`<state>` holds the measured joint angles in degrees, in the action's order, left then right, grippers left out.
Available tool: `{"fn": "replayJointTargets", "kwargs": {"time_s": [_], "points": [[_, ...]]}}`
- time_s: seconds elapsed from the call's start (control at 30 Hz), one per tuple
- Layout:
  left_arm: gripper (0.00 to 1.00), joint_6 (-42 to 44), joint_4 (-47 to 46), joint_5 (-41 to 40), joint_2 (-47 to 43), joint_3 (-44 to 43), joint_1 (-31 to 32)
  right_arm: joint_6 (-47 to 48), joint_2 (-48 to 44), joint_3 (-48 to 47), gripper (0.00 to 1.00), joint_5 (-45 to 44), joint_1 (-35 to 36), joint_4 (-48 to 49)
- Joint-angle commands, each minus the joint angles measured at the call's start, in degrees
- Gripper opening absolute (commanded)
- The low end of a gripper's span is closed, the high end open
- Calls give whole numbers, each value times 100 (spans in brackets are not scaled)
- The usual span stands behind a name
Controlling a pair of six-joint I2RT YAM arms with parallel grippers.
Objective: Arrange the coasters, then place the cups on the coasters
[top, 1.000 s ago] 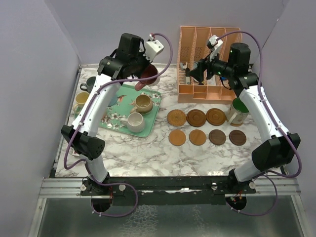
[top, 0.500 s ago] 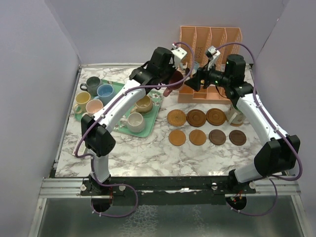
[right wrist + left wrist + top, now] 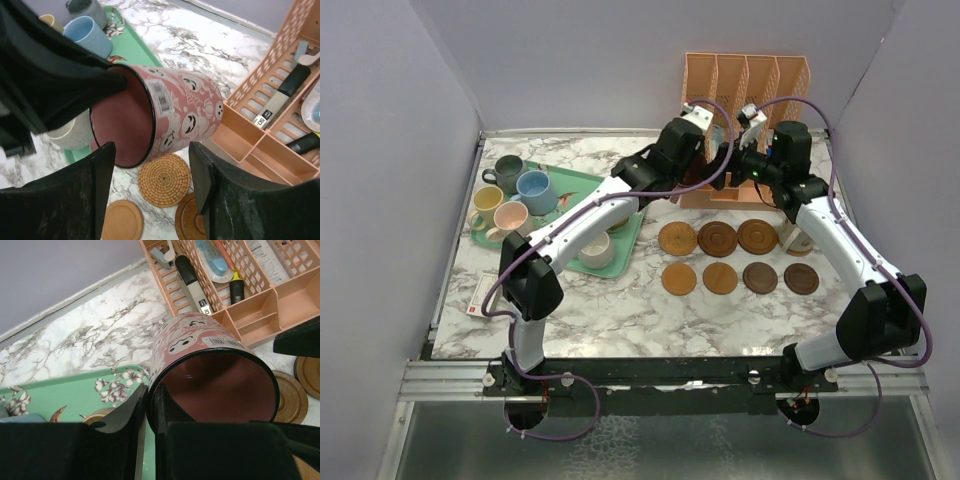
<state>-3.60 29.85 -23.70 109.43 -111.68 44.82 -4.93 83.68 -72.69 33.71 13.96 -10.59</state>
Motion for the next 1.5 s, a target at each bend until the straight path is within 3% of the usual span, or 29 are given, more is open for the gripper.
{"fn": "replayJointTargets", "kwargs": {"time_s": [0.0, 0.37, 0.63, 0.83, 1.13, 1.47], "points": [[0, -205, -843, -1178, 0, -215, 394, -144, 76, -146, 58, -601, 63, 100], [0, -289, -900, -2082, 262, -380, 833, -232, 104, 45, 34, -1570, 80, 33], [0, -141, -924, -2305, 334, -486, 1002, -155, 134, 80, 21, -2009, 74, -21], [0, -9, -921, -2158, 253, -457, 1020, 36, 46, 174, 2, -2443, 72, 30], [0, 282, -897, -993, -14, -347, 1020, 239, -176, 235, 1, -2563, 47, 5], [33, 832, -869, 1, -459, -6, 1015, 455, -409, 345, 1, -2524, 19, -61]]}}
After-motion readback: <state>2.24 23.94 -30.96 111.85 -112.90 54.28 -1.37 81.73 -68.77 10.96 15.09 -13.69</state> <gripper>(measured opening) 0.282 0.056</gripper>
